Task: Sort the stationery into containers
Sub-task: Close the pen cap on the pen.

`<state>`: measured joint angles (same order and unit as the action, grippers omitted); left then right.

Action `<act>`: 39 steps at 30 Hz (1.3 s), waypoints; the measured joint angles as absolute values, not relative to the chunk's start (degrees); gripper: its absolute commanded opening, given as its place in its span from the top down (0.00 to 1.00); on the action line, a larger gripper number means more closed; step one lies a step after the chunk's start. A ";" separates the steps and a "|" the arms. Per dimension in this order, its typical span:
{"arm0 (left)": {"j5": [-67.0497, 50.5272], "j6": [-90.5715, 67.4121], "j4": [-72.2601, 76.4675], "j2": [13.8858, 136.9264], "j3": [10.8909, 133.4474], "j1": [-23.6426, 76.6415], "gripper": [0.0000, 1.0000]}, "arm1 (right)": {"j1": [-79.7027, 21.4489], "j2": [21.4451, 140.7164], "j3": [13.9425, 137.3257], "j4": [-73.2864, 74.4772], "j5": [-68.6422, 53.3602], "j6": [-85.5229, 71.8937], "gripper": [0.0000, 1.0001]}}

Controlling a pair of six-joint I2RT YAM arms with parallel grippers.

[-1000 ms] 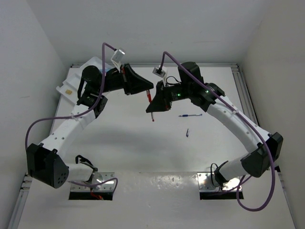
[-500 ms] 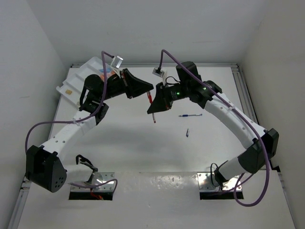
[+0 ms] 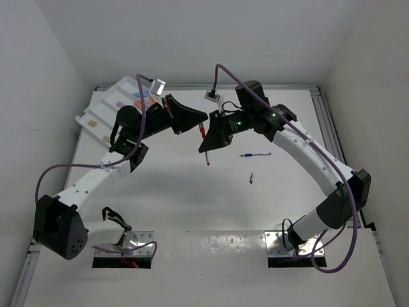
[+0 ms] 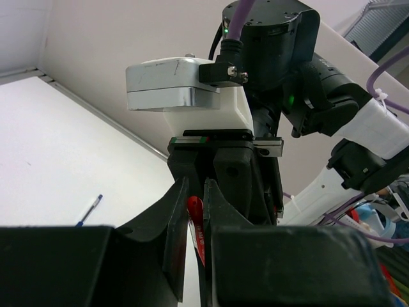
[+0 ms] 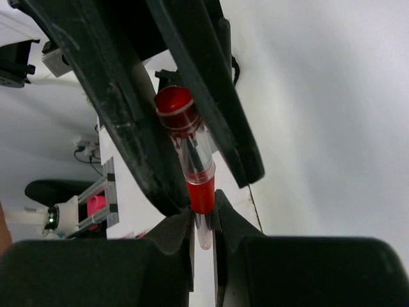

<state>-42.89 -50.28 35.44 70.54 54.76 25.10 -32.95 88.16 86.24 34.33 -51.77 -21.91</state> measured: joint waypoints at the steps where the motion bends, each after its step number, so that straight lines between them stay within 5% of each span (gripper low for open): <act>1: -42.59 -50.17 35.46 70.54 54.76 25.26 1.00 | -32.80 88.23 86.50 34.72 -51.96 -21.74 1.00; 18: -40.60 -46.94 34.92 70.54 54.70 28.23 1.00 | -31.07 88.25 88.03 41.25 -54.17 -16.86 1.00; 24: -40.53 -44.16 31.46 70.63 56.84 28.21 0.83 | -30.87 88.25 88.31 41.21 -54.02 -16.12 1.00; 33: -49.32 -40.71 23.81 74.43 65.80 25.04 0.97 | -30.68 86.70 86.96 35.70 -51.81 -14.31 1.00; 39: -53.04 -39.66 21.47 75.24 67.44 23.88 0.94 | -30.68 85.23 84.62 33.87 -50.98 -12.95 1.00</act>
<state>-53.04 -39.66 21.47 75.24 67.44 23.88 -30.68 85.23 84.62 33.87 -50.98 -12.95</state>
